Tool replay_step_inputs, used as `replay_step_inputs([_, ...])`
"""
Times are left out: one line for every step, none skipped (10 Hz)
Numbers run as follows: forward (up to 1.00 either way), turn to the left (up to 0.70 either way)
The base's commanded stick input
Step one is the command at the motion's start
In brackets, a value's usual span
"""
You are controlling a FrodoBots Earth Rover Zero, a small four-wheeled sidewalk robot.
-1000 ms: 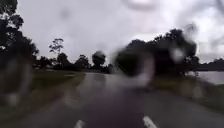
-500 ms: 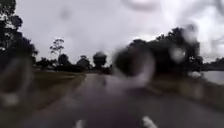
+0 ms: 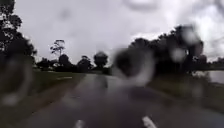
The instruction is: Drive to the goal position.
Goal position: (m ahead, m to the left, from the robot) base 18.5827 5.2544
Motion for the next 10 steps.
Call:
replay_step_inputs([0.85,0.0])
replay_step_inputs([0.85,0.0])
replay_step_inputs([0.85,0.0])
replay_step_inputs([0.85,0.0])
replay_step_inputs([0.85,0.0])
replay_step_inputs([0.85,0.0])
replay_step_inputs([0.85,0.0])
replay_step_inputs([0.85,0.0])
replay_step_inputs([0.85,0.0])
replay_step_inputs([0.85,0.0])
